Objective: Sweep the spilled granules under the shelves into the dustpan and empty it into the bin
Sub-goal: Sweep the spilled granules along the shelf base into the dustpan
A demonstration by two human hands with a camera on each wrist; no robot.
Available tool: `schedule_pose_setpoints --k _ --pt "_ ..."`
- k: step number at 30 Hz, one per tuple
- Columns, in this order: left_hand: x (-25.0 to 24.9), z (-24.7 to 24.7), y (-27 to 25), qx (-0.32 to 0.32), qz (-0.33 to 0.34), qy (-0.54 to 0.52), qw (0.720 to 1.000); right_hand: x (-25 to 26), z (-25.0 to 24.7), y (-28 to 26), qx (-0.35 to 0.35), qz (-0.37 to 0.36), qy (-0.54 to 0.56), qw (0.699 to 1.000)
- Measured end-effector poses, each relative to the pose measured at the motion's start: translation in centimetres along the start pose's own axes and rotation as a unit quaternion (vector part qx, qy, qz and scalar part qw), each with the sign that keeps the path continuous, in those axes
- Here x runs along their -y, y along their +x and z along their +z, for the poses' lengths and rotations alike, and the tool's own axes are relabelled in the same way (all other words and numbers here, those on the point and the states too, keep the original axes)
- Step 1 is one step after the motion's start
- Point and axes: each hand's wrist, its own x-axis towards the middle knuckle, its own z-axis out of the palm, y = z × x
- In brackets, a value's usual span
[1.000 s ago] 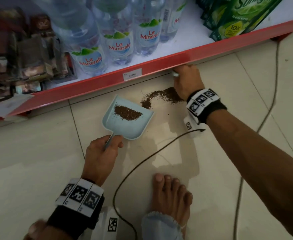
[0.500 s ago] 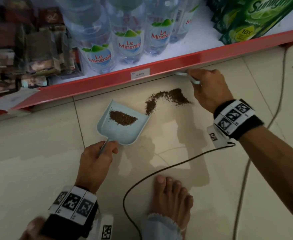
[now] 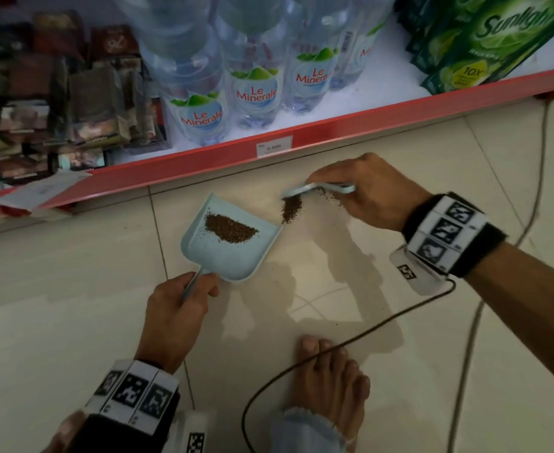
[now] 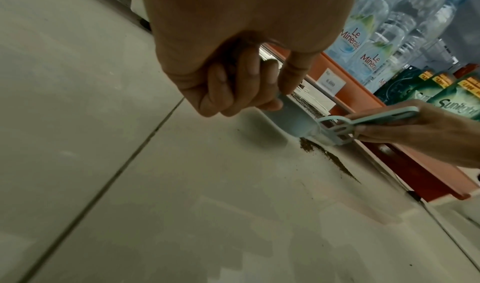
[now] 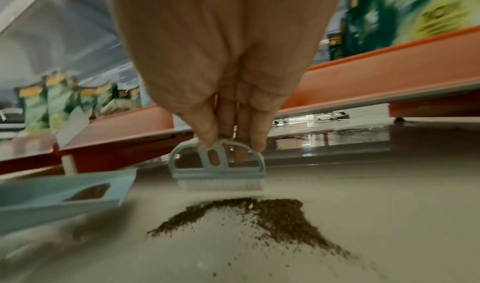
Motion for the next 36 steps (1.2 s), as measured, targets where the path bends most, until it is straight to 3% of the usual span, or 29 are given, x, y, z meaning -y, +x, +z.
schedule_pose_setpoints --k 4,8,14,18,22,26,28,32,34,36 --pt "1.3 -0.4 -0.5 -0.003 0.009 0.013 1.0 -0.5 -0.1 -0.3 -0.097 0.113 -0.047 0.988" --pt "1.2 -0.4 -0.6 -0.001 0.006 0.014 1.0 -0.4 2.3 3.0 -0.111 0.206 -0.068 0.97" --pt "-0.1 -0.1 -0.3 0.005 0.02 0.015 1.0 1.3 3.4 3.8 0.018 0.045 -0.013 0.999" --pt "-0.5 0.4 -0.5 0.02 0.015 0.005 1.0 -0.1 0.5 0.8 0.02 0.003 -0.013 1.0" --pt "-0.6 1.5 -0.8 0.032 0.015 0.006 0.999 -3.2 -1.5 -1.8 -0.122 0.132 -0.059 0.982" --pt "-1.0 2.6 -0.6 0.044 0.035 0.035 0.998 -6.0 -1.5 -1.3 -0.15 0.283 -0.115 0.941" --pt "-1.6 3.0 -0.2 0.054 0.047 0.044 0.996 -5.9 -0.7 -1.2 -0.129 0.27 -0.091 0.95" --pt "-3.1 3.7 0.3 0.07 0.059 0.047 0.995 -3.6 -0.3 -3.0 -0.073 0.157 -0.028 0.984" --pt "-3.4 4.0 0.7 0.073 0.065 0.058 0.994 -2.8 -0.7 -4.1 -0.087 0.127 -0.01 0.988" --pt "-3.4 4.3 0.8 0.078 0.07 0.067 0.992 -3.4 -1.3 -4.6 -0.138 0.145 -0.033 0.979"
